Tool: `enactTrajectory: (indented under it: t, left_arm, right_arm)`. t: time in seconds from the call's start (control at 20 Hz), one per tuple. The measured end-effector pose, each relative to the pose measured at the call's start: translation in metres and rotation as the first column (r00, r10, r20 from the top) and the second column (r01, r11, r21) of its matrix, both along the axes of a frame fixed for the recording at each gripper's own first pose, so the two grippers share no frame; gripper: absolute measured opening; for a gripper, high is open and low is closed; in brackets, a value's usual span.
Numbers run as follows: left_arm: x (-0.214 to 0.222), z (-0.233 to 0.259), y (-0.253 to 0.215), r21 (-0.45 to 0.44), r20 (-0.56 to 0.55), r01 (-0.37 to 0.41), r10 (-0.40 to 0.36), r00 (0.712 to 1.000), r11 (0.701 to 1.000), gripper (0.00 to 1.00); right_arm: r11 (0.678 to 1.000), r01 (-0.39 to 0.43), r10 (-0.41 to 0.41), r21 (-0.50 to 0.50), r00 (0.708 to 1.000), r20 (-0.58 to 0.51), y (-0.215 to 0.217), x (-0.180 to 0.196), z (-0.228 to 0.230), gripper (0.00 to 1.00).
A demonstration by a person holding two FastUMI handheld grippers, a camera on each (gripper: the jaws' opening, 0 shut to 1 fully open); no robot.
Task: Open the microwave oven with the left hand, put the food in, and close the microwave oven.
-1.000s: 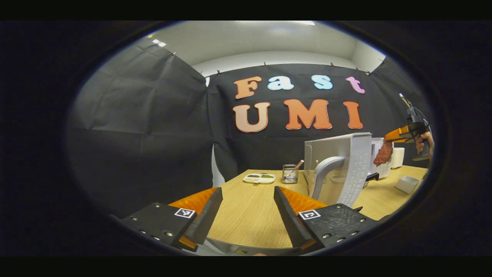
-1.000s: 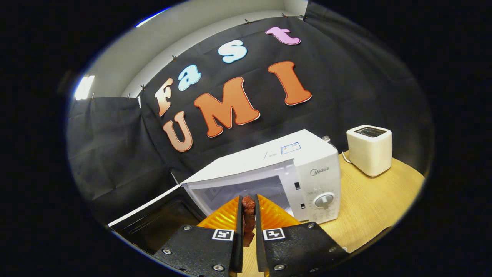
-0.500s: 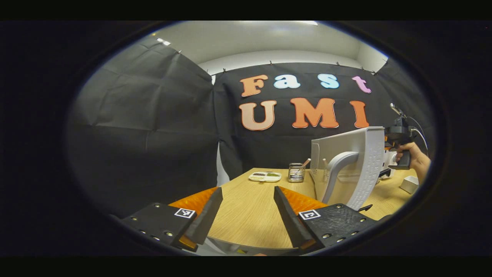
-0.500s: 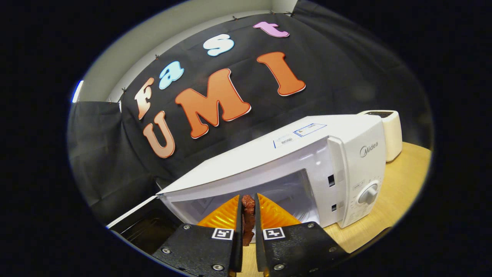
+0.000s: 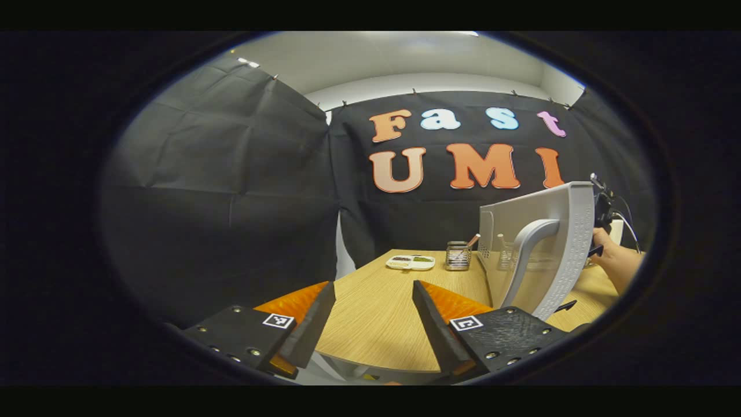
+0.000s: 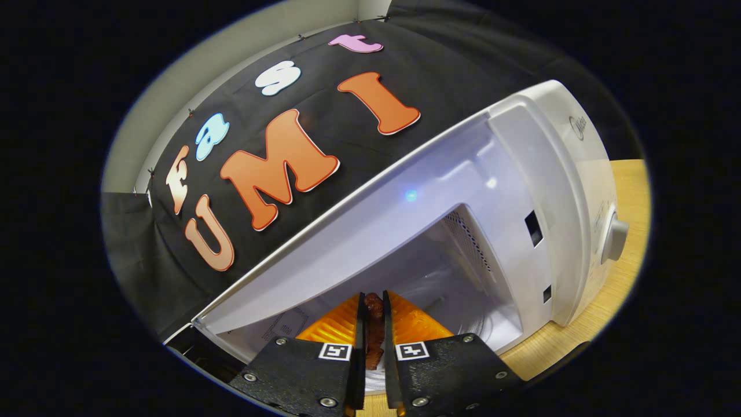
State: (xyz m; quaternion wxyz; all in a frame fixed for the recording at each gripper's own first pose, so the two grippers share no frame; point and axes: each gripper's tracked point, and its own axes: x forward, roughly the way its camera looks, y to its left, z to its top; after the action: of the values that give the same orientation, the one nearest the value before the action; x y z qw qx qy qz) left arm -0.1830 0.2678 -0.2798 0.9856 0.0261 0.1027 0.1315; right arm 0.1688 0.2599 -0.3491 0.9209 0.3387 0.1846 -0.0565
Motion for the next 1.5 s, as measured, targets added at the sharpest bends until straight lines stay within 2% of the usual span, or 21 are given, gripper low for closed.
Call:
enactTrajectory:
  t: [0.3,0.6,0.75,0.95,1.05,1.1,1.2,1.5]
  left_arm:
    - [-0.002,0.001,0.002,0.007,-0.004,-0.013,0.013,1.000,1.000,0.81]
    - [-0.007,0.004,0.002,0.008,-0.001,-0.020,0.020,1.000,1.000,0.82]
    - [-0.008,0.004,-0.005,-0.001,0.000,-0.008,0.008,1.000,1.000,0.83]
    - [-0.007,0.008,-0.014,0.001,0.003,0.007,-0.007,1.000,1.000,0.81]
    - [-0.006,0.008,-0.020,0.003,-0.003,0.015,-0.015,1.000,1.000,0.81]
    - [-0.004,0.009,-0.024,-0.001,-0.006,0.022,-0.022,1.000,1.000,0.81]
    - [-0.002,0.006,-0.032,-0.008,-0.018,0.032,-0.032,0.999,0.999,0.81]
    - [0.006,0.008,-0.067,0.006,-0.030,0.083,-0.083,0.996,0.996,0.82]
  right_arm:
    - [0.998,0.059,-0.059,-0.001,0.998,0.014,0.012,0.012,-0.021,0.14]
    - [0.993,0.078,-0.078,-0.091,0.997,0.006,0.010,0.015,-0.038,0.14]
    - [0.985,0.080,-0.087,-0.151,0.995,-0.046,0.000,0.012,-0.054,0.21]
    - [0.965,0.040,-0.071,-0.261,0.991,-0.112,-0.013,-0.001,-0.067,0.33]
    - [0.955,0.009,-0.039,-0.298,0.995,-0.094,-0.015,-0.002,-0.053,0.35]
    - [0.951,-0.003,-0.029,-0.309,0.995,-0.099,-0.017,-0.007,-0.052,0.43]
    - [0.944,-0.031,-0.004,-0.329,0.994,-0.106,-0.021,-0.025,-0.046,0.52]
    - [0.928,-0.088,0.071,-0.362,0.996,-0.061,-0.040,-0.070,-0.008,0.66]
